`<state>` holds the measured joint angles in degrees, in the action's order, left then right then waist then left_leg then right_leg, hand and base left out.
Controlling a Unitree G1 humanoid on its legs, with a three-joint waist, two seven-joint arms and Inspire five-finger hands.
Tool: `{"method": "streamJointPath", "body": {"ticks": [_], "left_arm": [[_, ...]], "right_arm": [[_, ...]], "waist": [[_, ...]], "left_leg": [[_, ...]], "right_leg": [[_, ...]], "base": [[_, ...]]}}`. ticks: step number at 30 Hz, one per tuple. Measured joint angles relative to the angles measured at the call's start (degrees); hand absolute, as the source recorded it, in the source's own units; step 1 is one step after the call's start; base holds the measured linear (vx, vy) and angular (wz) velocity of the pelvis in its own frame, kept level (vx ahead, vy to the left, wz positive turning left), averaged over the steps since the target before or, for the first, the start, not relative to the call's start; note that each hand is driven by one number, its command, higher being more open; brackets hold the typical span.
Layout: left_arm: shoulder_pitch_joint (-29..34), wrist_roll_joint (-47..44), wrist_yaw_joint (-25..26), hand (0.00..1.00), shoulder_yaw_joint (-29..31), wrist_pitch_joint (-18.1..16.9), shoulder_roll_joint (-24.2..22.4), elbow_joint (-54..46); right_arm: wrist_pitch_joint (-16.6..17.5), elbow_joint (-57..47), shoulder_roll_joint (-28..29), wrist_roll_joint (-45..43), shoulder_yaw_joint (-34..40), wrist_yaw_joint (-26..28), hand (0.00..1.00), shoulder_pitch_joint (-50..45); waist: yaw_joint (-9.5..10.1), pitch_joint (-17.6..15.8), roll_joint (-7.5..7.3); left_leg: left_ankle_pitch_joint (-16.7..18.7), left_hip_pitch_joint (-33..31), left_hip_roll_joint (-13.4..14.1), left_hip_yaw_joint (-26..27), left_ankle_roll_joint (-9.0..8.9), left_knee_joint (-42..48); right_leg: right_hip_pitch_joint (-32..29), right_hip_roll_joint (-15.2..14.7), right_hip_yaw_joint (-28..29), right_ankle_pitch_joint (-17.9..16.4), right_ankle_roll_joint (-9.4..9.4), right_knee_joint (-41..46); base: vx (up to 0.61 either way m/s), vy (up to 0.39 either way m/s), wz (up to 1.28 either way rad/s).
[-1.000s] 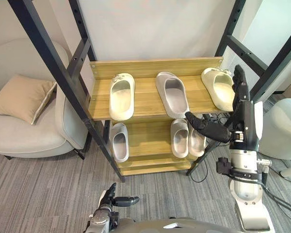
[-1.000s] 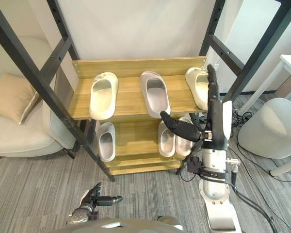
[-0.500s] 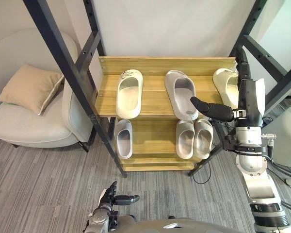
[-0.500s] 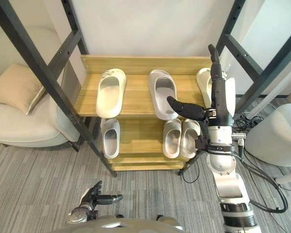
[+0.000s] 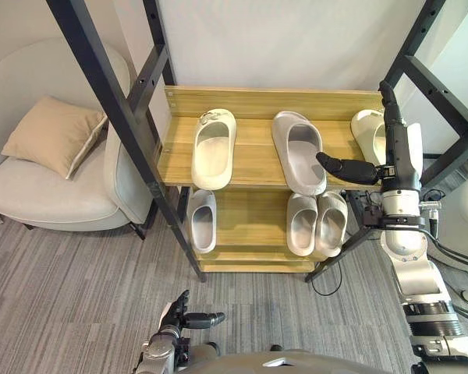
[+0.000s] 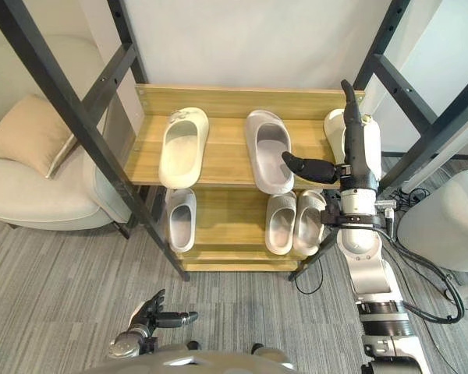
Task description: Organize the slippers on the shoe rack
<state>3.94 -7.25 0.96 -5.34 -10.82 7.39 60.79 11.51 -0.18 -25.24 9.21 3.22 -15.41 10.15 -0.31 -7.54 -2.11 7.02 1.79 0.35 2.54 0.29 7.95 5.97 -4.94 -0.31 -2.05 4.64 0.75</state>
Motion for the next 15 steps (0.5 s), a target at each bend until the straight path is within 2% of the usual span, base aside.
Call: {"method": "streamJointPath", "body": {"ticks": [8, 15], "left_arm": [[0.0, -0.3, -0.3, 1.00, 0.0, 0.0, 0.4, -0.8], [0.0, -2.3, -0.4, 1.00, 0.1, 0.0, 1.1, -2.3]], "right_arm": [[-0.2, 2.4, 0.0, -2.6, -1.1, 0.5, 1.00, 5.4], [-0.5, 7.1, -0.4, -2.7, -3.7, 1.4, 1.00, 9.6]], "waist": [[0.36, -0.4, -0.68], [1.80, -1.2, -2.01]], "left_leg": [[-0.5, -1.0, -0.9, 0.0, 0.66, 0.0], [-0.7, -2.7, -1.5, -1.6, 0.97, 0.4]], "right_leg": [[-0.9, -0.9, 0.0, 0.5, 0.39, -0.4], [-1.3, -1.3, -1.4, 0.5, 0.41, -0.8]], "base": [[-0.01, 0.012, 0.00], [0.01, 0.004, 0.12]]}}
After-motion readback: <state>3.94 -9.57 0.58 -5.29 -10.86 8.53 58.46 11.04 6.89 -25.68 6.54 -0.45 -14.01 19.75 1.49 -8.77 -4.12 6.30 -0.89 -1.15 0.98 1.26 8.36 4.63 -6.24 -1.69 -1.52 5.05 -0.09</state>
